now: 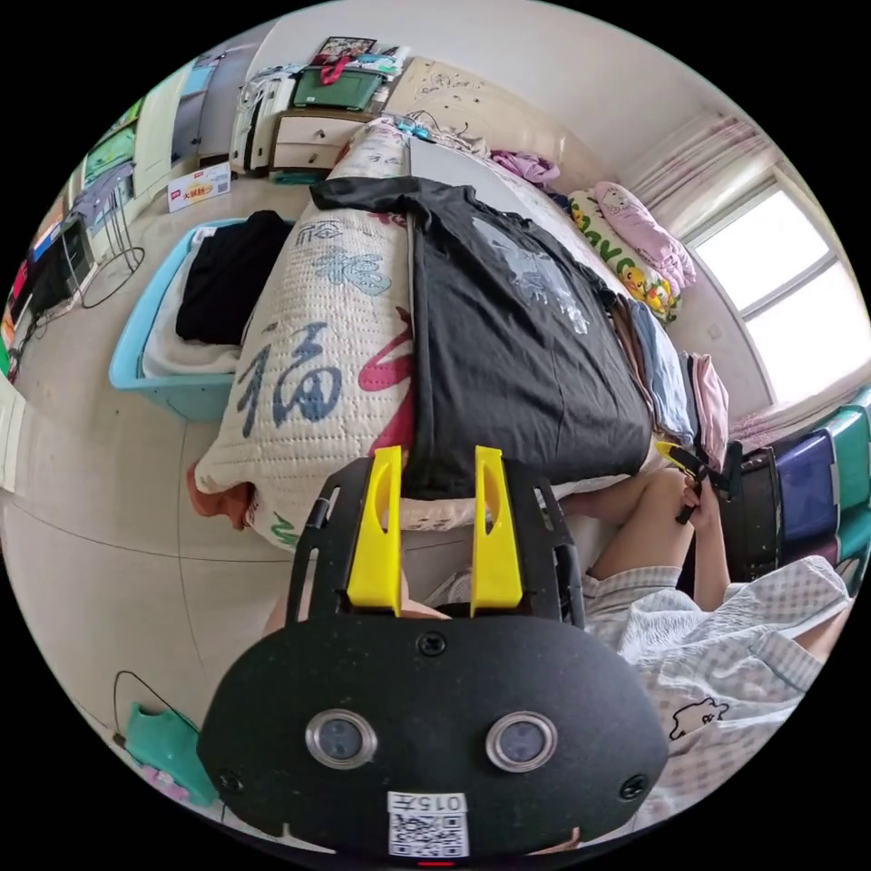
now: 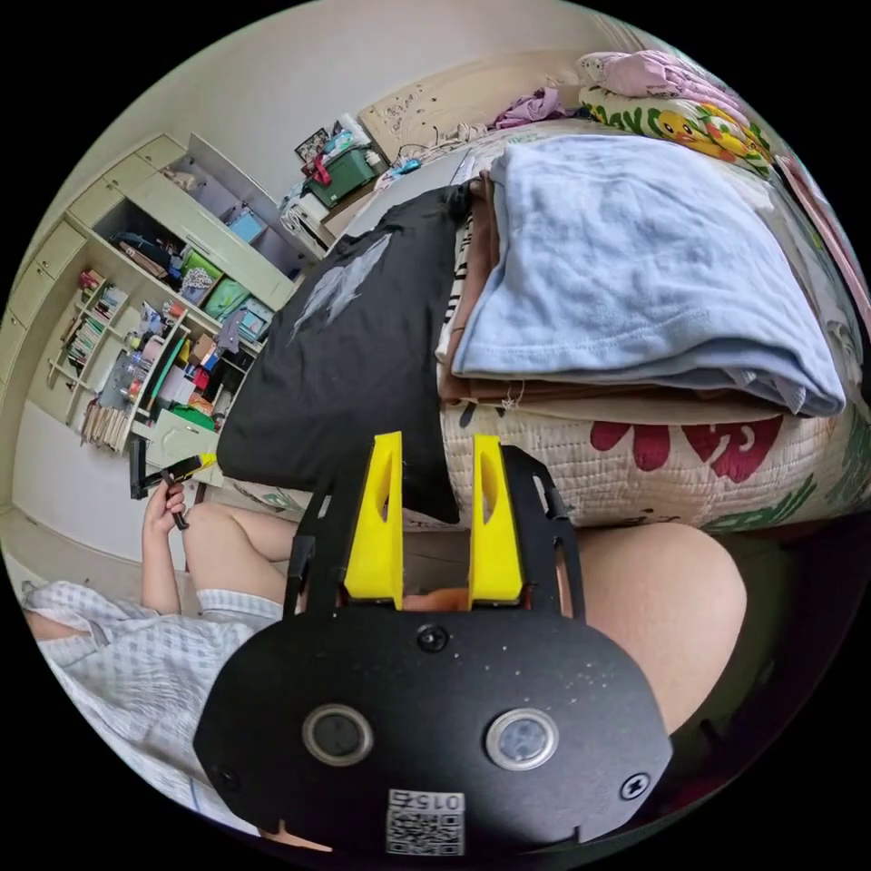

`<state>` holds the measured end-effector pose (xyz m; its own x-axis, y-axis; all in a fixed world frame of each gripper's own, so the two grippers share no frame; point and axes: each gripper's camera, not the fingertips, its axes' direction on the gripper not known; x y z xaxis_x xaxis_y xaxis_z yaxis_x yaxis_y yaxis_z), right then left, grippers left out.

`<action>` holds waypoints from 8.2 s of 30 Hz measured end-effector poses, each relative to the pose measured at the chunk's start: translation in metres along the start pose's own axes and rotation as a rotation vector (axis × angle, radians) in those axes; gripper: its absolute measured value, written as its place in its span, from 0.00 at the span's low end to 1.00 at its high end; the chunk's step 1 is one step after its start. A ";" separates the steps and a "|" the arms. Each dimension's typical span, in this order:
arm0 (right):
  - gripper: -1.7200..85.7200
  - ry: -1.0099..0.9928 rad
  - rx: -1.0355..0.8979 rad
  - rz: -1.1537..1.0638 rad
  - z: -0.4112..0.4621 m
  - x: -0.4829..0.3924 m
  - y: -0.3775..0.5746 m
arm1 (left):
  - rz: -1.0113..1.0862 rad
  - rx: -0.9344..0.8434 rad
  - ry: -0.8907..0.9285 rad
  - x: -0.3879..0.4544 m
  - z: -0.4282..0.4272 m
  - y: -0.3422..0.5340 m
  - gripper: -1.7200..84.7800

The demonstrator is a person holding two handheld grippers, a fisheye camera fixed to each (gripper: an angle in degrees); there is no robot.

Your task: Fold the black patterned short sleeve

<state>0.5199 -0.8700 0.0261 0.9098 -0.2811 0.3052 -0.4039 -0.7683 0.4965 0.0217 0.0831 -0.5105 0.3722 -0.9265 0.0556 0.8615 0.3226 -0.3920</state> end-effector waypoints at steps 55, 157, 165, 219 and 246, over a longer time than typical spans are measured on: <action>0.02 0.092 -0.082 -0.107 -0.010 -0.129 0.140 | -0.081 -0.113 -0.185 0.020 0.104 0.059 0.02; 0.03 0.119 0.312 -0.142 0.112 -0.243 -0.190 | 0.260 0.019 0.182 0.227 0.632 -0.528 0.01; 0.05 0.144 0.262 -0.494 0.104 -0.330 -0.149 | 0.072 0.114 0.344 0.057 0.579 -0.481 0.01; 0.11 -0.293 0.082 0.018 -0.038 -0.341 -0.407 | 0.275 -0.072 0.137 0.046 0.629 -0.597 0.12; 0.10 -0.131 0.257 -0.092 0.038 -0.320 -0.303 | 0.306 0.068 0.243 0.033 0.566 -0.532 0.11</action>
<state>0.3550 -0.5696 -0.2526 0.9529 -0.2623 0.1525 -0.2969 -0.9098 0.2902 -0.2291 -0.0093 0.2197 0.5295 -0.8019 -0.2767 0.7475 0.5953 -0.2946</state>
